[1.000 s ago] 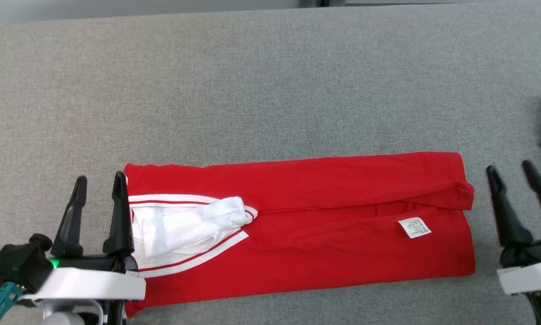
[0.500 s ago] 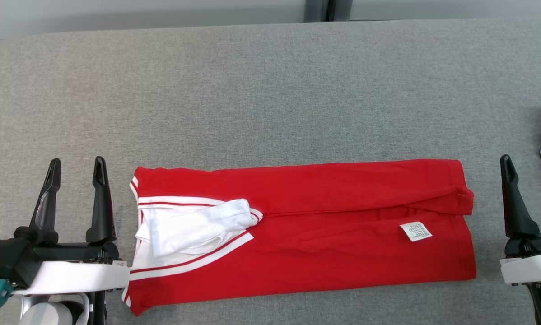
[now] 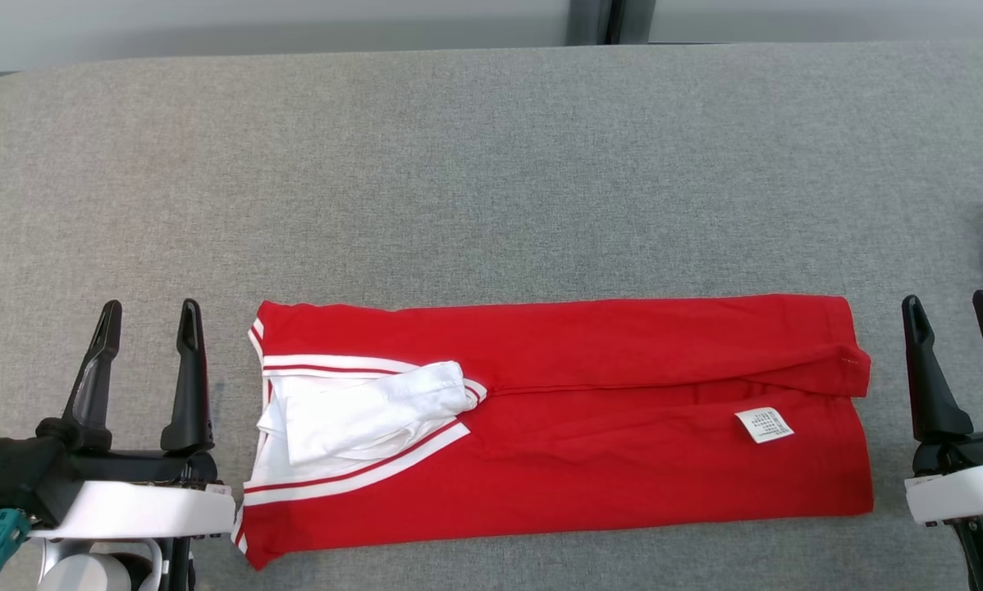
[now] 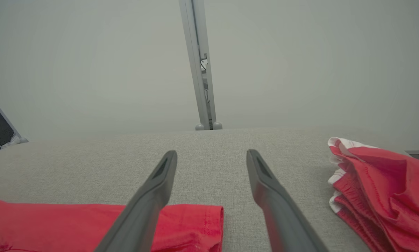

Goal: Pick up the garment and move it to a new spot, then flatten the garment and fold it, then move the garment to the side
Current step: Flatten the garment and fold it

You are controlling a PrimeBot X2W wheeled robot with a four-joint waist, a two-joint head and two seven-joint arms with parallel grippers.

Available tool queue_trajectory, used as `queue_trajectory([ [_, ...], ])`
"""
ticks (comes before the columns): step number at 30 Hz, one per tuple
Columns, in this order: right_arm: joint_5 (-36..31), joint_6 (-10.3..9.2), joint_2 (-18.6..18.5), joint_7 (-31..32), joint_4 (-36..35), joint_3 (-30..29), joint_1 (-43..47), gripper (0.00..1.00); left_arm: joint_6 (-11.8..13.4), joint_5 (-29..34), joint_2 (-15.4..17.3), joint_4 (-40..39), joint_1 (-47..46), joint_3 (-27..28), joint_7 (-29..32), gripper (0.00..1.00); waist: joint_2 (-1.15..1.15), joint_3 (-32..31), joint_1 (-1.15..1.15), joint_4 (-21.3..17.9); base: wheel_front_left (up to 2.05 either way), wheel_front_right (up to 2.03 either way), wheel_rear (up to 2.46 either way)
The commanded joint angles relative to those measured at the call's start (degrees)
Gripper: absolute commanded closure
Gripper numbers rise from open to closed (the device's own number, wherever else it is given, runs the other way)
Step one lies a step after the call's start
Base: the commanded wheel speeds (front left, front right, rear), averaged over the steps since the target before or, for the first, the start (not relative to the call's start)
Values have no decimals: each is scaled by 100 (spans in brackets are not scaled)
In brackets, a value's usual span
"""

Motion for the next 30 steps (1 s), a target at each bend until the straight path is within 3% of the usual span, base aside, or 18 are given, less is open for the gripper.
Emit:
queue_trajectory([
  [1,24,0,-41,15,9,-1,-47,0,-13,35,7,13,-95,37,-13,0,0,-2,0,4,0,0,0],
  [10,171,0,-154,118,717,-4,-240,0,-161,140,-104,64,-209,29,-13,0,0,99,0,74,0,0,0],
  [20,650,0,-84,38,1988,726,-507,0,-286,204,-252,168,-343,11,-13,0,0,254,0,152,0,0,0],
  [30,1024,1,40,5,2447,1429,-261,0,-336,268,-309,239,-362,48,-13,0,0,293,0,134,0,0,0],
])
